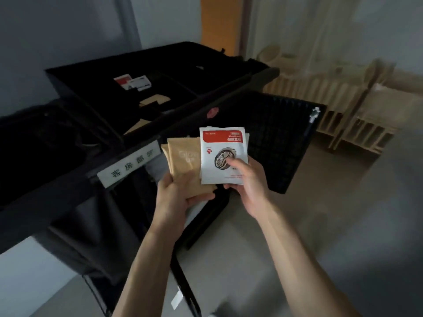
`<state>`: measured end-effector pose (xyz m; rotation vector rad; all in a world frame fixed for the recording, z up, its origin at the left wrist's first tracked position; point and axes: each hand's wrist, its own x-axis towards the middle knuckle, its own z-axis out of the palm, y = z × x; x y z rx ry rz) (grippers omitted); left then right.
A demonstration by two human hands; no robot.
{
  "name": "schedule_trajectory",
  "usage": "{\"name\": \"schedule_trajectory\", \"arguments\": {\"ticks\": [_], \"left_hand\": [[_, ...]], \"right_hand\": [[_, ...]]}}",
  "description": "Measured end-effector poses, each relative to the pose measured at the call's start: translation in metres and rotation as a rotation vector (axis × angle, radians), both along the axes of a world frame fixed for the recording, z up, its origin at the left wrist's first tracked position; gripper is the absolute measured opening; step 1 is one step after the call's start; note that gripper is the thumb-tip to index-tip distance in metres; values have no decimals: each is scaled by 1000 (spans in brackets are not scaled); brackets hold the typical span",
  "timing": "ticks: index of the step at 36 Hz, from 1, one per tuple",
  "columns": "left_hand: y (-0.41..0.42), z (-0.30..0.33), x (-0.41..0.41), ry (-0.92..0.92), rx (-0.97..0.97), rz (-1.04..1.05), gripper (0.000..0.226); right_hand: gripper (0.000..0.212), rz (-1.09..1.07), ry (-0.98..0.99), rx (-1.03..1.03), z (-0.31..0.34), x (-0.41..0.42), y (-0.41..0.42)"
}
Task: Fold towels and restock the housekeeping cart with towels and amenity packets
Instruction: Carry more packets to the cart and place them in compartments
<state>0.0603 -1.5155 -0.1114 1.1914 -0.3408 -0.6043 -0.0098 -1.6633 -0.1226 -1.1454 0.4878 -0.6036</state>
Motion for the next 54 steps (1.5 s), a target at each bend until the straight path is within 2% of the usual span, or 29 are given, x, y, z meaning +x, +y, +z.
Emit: {"name": "schedule_trajectory", "arguments": {"ticks": [4,11,17,27,32,39,46,54], "left_hand": [[-33,-5,33,17,4,32,21],[-76,-1,90,76,-3,112,26],[-90,0,120,114,21,219,28],[-124,-2,151,95,59,461,28],[-168,13,157,98,62,607,28],[-202,15,158,125,53,804,25],[-222,20,174,98,35,844,21],[-242,30,231,74,-12,805,26]], "right_hand": [[14,46,-16,-27,-3,37,-37],[22,126,3,-30,-4,95,-89],[22,291,25,-9,-7,149,-109],[13,567,27,3,-12,219,-145],[17,695,12,-42,4,246,-184],[15,740,18,21,10,280,-226],[12,819,12,41,10,302,-240],[14,794,-40,21,29,343,-262]]}}
